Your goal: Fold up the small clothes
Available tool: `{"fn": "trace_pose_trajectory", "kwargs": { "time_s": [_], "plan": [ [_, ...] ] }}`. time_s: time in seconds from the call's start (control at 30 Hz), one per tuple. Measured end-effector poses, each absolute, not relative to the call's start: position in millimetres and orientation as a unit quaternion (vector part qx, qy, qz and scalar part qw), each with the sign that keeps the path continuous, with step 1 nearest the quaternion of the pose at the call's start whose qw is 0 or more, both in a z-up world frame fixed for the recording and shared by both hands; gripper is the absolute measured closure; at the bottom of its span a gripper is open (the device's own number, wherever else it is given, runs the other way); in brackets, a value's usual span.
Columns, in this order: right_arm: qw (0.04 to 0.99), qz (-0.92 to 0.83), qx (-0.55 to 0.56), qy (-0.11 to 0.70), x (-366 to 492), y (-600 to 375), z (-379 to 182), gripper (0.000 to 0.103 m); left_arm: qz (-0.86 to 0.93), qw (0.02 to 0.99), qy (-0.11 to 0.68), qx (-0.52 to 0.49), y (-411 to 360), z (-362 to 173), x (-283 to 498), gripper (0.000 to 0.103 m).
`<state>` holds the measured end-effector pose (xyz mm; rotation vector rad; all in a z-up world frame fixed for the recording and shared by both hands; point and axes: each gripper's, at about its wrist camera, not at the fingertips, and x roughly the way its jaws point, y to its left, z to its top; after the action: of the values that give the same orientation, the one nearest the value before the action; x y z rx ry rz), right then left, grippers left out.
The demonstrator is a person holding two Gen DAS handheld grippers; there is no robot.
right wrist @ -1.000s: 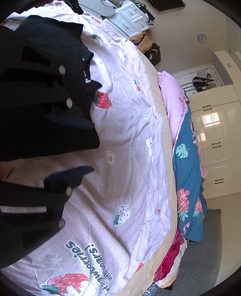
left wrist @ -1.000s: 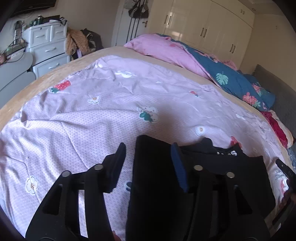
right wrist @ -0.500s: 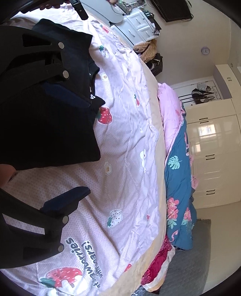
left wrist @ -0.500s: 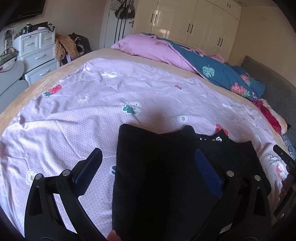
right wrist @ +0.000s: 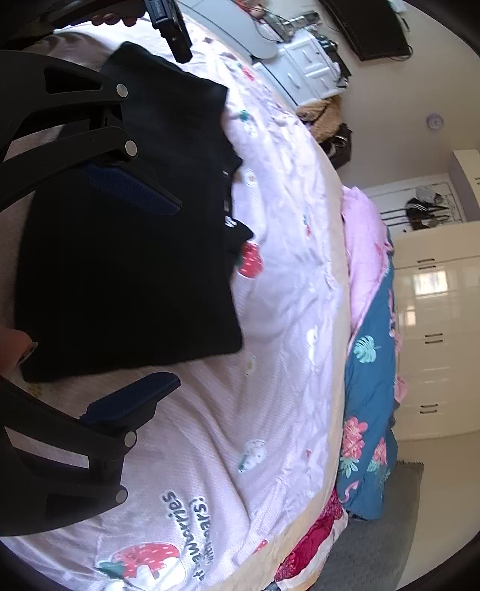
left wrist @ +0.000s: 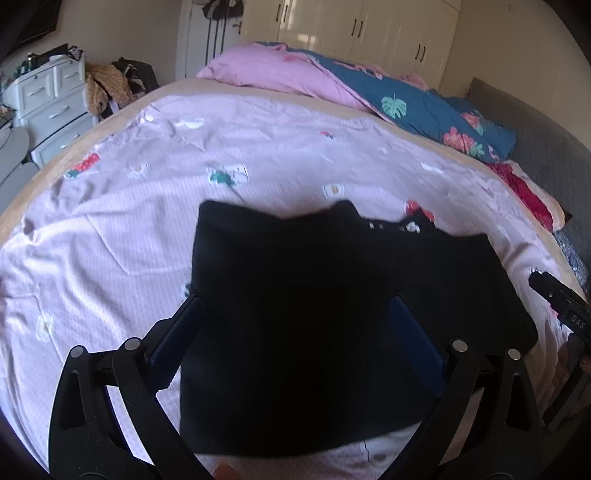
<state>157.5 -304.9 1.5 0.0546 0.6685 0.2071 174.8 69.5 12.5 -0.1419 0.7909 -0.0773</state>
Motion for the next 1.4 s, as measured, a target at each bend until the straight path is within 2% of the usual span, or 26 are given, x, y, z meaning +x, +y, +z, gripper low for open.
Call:
{"fn": "trace_pose_trajectory", "kwargs": {
  "time_s": [0.63, 0.87, 1.1, 1.2, 1.4],
  "plan": [
    [0.916, 0.120, -0.002, 0.382, 133.6, -279.4, -31.3, 0.017, -0.043, 0.894, 0.444, -0.046, 51.1, -25.8, 147.9, 0.009],
    [0.896, 0.111, -0.002, 0.430, 135.4, -280.0, -53.4, 0.016, -0.036, 0.893, 0.449, -0.027, 48.8, -30.5, 139.0, 0.009],
    [0.897, 0.109, 0.010, 0.427, 127.6, -282.6, -53.5, 0.015, -0.031, 0.894, 0.446, -0.021, 49.9, -31.5, 134.0, 0.009],
    [0.903, 0.114, 0.016, 0.414, 122.6, -282.3, -47.0, 0.010, -0.031, 0.896, 0.442, -0.029, 54.0, -27.7, 130.7, 0.009],
    [0.914, 0.120, 0.001, 0.388, 111.9, -273.0, -35.7, 0.007, -0.008, 0.901, 0.431, -0.043, 73.2, -21.2, 126.6, 0.009]
  ]
}}
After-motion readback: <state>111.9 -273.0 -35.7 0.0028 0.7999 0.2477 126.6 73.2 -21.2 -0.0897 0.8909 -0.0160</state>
